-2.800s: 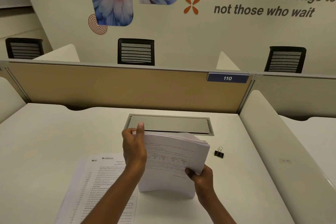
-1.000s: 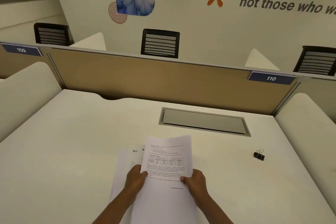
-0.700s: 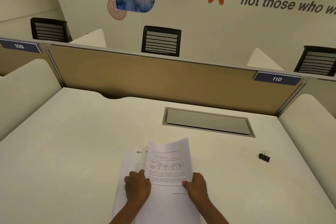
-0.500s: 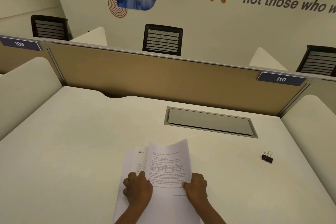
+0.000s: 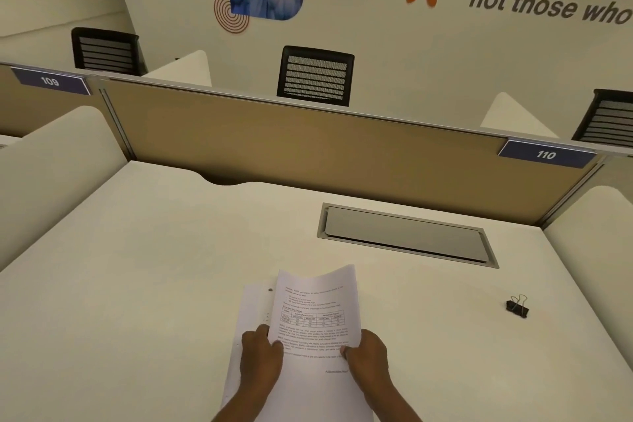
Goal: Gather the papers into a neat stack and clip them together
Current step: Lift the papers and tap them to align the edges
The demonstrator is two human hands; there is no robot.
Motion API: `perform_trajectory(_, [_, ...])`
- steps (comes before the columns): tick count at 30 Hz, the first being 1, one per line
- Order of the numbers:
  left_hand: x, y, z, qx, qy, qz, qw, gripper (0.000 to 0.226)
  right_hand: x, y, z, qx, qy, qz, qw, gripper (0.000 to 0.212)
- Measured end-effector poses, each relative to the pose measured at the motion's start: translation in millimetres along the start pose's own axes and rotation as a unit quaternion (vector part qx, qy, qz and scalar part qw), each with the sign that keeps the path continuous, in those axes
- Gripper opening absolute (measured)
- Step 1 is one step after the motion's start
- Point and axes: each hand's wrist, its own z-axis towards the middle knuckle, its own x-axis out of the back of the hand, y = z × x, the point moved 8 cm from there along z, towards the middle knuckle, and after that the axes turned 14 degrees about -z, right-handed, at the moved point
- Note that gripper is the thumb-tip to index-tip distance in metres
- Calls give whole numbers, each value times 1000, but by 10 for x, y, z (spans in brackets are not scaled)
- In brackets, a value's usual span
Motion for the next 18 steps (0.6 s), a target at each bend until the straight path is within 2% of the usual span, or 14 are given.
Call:
perform_trajectory(2, [35,-12,5,3,12,-9,1000,26,-16,-28,8,10,-5,-11,1000,21])
perform_trajectory(5, [112,-20,16,19,34,36,999,24,-57,-63,-5,18,-8,-33,999,23])
perform_trajectory(10, [137,-45,4,30,47,36,998,24,-84,-105,-18,-2,17,-142,990,26])
perform_trajectory(15, [156,-73,-10,71,55,71,993,19,-188,-214,-2,17,-1,-174,985,14])
perform_trajectory(18, [147,-45,36,64,45,54,995,19,-205,-199,22,16,-2,-175,984,21])
